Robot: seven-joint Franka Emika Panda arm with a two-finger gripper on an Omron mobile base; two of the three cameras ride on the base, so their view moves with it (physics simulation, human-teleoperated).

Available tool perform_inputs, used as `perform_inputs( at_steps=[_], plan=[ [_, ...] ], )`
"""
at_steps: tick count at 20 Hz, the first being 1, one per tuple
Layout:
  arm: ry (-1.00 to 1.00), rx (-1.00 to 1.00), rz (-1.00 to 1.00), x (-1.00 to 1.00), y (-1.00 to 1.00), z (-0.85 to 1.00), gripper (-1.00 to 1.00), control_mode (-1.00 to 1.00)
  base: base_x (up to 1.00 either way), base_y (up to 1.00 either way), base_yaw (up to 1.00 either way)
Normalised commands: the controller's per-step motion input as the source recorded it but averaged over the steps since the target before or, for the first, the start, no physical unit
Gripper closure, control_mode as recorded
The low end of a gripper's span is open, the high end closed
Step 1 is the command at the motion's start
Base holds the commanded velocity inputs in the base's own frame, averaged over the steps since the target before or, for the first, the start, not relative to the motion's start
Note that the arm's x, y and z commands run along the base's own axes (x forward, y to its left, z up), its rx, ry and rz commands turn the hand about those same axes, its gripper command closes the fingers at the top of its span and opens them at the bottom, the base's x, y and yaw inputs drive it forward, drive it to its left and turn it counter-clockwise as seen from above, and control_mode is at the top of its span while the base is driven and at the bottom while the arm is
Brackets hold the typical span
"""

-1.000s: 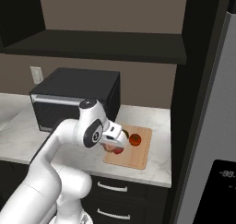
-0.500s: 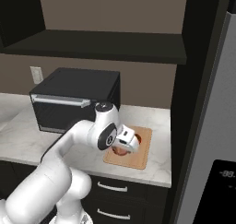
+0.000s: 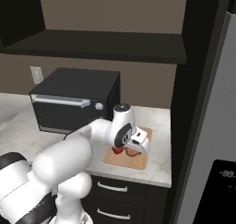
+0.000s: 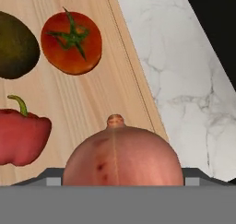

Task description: Place the avocado, onion, tomato, and bell pepper on the cutting board.

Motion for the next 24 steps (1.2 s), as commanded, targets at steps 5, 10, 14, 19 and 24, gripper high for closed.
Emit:
perform_inputs(
  at_steps=[5, 10, 14, 19, 24],
  plan=[
    [0.06, 0.02, -0.01, 0.23, -0.12, -0.29, 1.00, -1.00, 0.00, 0.00, 0.00],
    [0.04, 0.00, 0.00, 0.09, 0.00, -0.24, 1.00, -1.00, 0.00, 0.00, 0.00],
    [0.01, 0.00, 0.00, 0.03, 0.00, -0.20, 1.00, -1.00, 0.00, 0.00, 0.00],
    [0.00, 0.00, 0.00, 0.03, 0.01, -0.18, 1.00, -1.00, 0.00, 0.00, 0.00],
    [0.00, 0.00, 0.00, 0.00, 0.08, -0.05, -1.00, -1.00, 0.00, 0.00, 0.00]
  ],
)
